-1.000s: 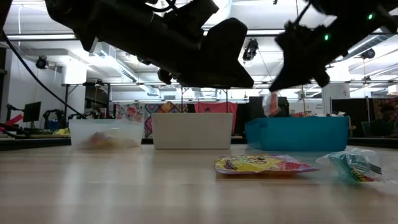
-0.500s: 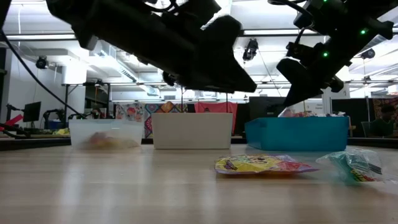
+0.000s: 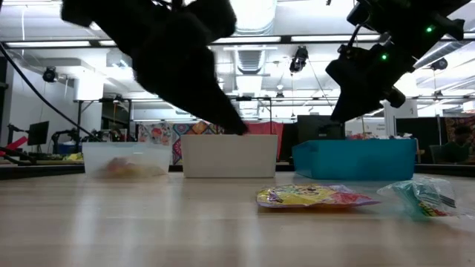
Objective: Sort candy
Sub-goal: Put the yellow candy into the transparent bin
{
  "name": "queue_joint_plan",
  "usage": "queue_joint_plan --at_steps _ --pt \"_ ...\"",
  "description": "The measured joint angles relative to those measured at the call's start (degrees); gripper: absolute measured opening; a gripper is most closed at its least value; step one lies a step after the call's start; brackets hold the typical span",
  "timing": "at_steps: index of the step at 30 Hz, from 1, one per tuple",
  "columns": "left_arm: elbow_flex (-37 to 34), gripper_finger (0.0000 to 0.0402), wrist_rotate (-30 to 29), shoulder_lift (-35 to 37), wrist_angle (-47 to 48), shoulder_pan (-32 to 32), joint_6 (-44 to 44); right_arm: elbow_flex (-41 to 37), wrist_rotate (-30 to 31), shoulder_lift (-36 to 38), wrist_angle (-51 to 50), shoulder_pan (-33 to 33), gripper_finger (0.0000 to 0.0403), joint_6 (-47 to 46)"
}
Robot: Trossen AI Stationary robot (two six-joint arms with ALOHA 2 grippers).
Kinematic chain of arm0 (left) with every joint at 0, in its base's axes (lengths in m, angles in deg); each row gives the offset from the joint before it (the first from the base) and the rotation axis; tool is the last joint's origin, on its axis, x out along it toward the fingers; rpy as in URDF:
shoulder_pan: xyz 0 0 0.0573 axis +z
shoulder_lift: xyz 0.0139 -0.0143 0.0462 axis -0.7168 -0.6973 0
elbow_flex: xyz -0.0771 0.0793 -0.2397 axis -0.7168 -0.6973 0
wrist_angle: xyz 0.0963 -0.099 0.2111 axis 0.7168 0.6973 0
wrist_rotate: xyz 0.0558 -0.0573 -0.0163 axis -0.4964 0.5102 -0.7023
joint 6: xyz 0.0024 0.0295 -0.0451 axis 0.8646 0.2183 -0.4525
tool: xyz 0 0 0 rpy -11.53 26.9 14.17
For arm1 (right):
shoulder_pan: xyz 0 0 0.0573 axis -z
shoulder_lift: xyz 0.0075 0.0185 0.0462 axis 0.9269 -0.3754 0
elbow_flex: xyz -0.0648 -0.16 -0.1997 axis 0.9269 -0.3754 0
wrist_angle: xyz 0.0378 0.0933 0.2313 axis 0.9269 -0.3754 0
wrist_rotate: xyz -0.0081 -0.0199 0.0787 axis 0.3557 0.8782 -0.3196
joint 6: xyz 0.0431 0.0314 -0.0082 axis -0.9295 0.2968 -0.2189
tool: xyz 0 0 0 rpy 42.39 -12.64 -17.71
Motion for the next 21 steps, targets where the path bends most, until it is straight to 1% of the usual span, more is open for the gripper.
queue_joint_plan --at_steps 4,8,12,14,18,21 --pt "0.0 0.0259 2.8 3.4 10.9 -0.9 -6.1 0.8 -0.3 0.0 0.0 0.0 0.0139 0.0" --pt "0.0 0.0259 9.6 6.5 22.2 -2.2 -14.9 1.4 -1.4 0.0 0.0 0.0 0.0162 0.2" --pt "0.6 0.0259 19.5 7.9 32.8 -4.1 -25.6 1.6 -1.5 0.0 0.1 -0.1 0.0168 0.2" --pt "1.6 0.0259 23.5 8.0 38.1 -5.3 -31.0 1.7 -1.6 0.0 0.1 -0.1 0.0168 0.2" --pt "3.5 0.0259 28.6 8.0 48.0 -8.6 -39.0 1.7 -2.6 0.0 0.1 -0.2 0.0168 0.0" --pt "5.2 0.0259 29.3 8.0 55.6 -11.7 -43.6 1.7 -3.0 0.0 0.1 -0.2 0.0168 0.0"
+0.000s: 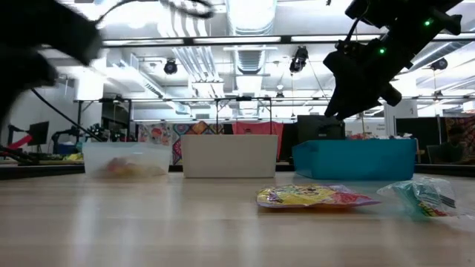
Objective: Sort candy
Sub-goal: Put the yellow candy into the transparent bin
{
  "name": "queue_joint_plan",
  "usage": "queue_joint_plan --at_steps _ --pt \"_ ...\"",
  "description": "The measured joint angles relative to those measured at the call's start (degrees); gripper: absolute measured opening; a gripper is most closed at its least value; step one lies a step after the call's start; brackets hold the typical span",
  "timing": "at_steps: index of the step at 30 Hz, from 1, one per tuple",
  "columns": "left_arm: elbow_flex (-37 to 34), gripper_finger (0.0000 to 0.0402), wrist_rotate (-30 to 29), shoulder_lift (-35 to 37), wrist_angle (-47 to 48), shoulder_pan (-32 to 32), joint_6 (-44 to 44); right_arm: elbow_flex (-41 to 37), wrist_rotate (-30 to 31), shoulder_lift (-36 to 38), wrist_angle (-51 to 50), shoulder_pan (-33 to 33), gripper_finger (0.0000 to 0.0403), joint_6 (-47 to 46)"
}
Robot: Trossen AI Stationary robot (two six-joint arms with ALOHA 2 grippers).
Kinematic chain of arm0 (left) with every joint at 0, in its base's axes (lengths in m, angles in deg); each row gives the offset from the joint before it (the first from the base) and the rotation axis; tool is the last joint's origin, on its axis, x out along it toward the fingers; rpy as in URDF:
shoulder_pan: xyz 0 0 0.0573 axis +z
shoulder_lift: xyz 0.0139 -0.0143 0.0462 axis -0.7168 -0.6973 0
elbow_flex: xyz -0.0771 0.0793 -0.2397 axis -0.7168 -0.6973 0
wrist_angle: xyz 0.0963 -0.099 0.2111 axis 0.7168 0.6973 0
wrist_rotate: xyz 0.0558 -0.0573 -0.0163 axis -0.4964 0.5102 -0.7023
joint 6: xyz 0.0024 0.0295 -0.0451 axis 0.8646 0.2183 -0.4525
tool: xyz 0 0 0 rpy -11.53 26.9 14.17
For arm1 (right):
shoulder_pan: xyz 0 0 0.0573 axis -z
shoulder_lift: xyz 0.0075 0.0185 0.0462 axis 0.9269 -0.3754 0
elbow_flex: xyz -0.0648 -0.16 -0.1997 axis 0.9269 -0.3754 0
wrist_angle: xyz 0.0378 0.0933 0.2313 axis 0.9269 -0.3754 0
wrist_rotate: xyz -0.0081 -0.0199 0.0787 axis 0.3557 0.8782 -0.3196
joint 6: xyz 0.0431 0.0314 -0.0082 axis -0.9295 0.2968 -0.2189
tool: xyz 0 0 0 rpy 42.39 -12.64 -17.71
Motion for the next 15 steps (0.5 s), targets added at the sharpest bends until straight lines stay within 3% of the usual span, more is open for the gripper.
queue_joint_plan --at_steps 7,15 --pt "-0.4 0.0259 7.1 -0.1 14.9 -4.1 -17.3 0.0 -0.7 0.0 0.0 0.0 0.0169 0.0" --pt "-4.9 0.0259 12.3 -0.3 9.0 -7.6 -26.3 0.0 -1.1 0.0 0.0 0.0 0.0169 0.1"
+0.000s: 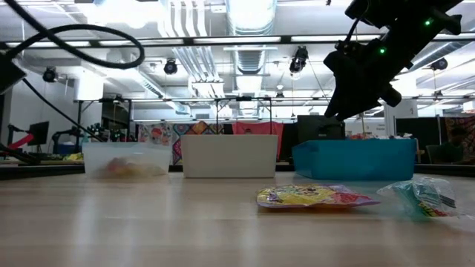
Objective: Sort candy
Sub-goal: Put the yellow candy into the transparent bin
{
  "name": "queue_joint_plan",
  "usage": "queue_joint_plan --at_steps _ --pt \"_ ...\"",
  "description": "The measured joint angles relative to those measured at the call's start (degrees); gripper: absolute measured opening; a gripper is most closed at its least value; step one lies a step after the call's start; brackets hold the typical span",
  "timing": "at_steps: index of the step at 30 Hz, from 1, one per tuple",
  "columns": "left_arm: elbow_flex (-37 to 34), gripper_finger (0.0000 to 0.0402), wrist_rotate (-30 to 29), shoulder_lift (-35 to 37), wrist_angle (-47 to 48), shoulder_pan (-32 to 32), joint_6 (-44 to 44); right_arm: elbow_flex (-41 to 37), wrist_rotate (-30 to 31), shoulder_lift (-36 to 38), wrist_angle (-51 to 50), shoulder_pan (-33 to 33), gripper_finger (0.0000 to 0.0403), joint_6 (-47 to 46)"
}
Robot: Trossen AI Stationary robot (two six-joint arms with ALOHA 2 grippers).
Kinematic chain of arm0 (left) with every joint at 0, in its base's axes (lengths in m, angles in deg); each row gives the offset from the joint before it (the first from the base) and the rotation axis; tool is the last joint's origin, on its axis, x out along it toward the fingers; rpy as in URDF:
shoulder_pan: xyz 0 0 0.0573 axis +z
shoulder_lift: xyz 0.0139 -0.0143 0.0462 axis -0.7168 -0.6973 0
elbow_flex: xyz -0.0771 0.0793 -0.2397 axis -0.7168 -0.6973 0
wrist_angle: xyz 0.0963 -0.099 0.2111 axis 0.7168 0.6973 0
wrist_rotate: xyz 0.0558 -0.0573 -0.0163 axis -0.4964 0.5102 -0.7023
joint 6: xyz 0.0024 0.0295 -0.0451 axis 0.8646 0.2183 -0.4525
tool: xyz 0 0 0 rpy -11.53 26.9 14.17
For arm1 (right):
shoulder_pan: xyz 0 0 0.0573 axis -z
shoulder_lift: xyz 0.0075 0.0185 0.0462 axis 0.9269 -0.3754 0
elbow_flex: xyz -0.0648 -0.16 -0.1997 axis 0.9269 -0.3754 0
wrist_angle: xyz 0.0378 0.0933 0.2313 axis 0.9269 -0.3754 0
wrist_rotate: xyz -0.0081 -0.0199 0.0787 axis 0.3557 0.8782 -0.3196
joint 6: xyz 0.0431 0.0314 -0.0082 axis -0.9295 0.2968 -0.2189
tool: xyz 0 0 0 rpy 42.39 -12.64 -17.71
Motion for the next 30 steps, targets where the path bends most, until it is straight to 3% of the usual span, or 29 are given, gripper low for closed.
queue_joint_plan --at_steps 11,19,30 --pt "-1.6 0.0242 -2.3 -2.9 -0.3 -1.5 -0.1 0.0 -0.4 0.0 0.0 0.0 0.0169 0.1" --pt "-4.5 0.0182 -2.3 -3.1 -2.9 -1.6 0.0 0.0 -1.9 0.0 0.0 0.0 0.0169 0.1" --pt "-4.6 0.0067 -3.9 -3.1 -3.8 -1.8 -0.8 0.0 -1.9 0.0 0.0 0.0 0.0169 0.1"
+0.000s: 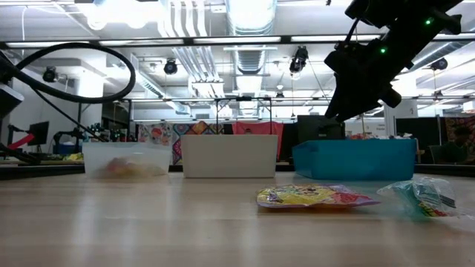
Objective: Sort candy
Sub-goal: Put the yellow candy into the transparent bin
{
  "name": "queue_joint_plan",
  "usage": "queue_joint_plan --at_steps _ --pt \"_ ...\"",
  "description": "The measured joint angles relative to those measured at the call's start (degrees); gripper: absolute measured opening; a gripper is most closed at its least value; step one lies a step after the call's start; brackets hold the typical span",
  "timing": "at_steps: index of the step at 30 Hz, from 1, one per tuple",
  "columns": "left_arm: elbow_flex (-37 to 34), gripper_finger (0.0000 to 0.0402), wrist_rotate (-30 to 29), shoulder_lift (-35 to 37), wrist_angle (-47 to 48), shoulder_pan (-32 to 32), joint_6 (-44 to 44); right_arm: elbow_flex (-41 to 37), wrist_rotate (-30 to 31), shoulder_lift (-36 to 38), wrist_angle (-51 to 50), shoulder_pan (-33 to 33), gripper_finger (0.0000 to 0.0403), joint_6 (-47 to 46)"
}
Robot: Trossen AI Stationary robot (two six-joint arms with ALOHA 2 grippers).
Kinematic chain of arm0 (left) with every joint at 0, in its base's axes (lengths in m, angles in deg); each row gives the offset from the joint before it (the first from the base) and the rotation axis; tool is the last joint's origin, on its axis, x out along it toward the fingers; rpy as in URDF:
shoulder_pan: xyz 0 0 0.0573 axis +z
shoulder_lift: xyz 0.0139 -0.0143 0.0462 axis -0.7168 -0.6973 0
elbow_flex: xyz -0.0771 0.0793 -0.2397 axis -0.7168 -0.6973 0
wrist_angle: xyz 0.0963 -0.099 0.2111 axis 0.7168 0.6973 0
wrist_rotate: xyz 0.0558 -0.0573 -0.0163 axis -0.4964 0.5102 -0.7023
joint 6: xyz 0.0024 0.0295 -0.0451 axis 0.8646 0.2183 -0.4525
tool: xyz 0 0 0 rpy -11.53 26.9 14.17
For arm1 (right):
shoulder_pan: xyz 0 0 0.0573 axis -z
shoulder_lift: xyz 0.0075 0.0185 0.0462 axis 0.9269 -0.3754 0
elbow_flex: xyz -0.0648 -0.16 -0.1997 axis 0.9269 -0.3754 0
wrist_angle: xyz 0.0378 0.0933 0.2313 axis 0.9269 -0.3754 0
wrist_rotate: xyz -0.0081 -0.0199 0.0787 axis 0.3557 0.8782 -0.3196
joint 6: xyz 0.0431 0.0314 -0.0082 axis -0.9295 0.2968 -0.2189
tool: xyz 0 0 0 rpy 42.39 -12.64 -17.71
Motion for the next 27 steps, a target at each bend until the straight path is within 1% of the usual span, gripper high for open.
queue_joint_plan --at_steps 3,6,10,17,21,24,27 --pt "0.0 0.0038 -0.1 0.0 -1.4 -0.1 1.2 0.0 0.0 0.0 0.0 0.0 0.0169 0.0" --pt "0.2 0.0008 -1.9 0.0 -3.0 -0.2 2.9 0.0 0.0 0.0 0.0 0.0 0.0169 0.0" --pt "2.6 0.0005 -6.2 0.0 -5.7 -0.2 6.8 0.0 0.0 0.0 0.0 0.0 0.0169 0.0" --pt "9.3 0.0000 -17.1 0.3 -4.2 -0.2 13.8 0.0 0.0 0.0 0.0 0.0 0.0169 0.0" --pt "14.4 0.0000 -25.5 0.5 -2.5 -0.2 20.5 0.0 -0.5 0.0 0.1 0.0 0.0169 0.0" --pt "18.8 0.0000 -32.7 0.7 2.4 0.8 24.1 0.0 -1.3 0.0 0.7 0.0 0.0169 -0.1" --pt "22.9 0.0000 -38.1 0.7 8.8 3.1 26.1 0.0 -1.5 0.0 0.7 0.0 0.0169 0.0"
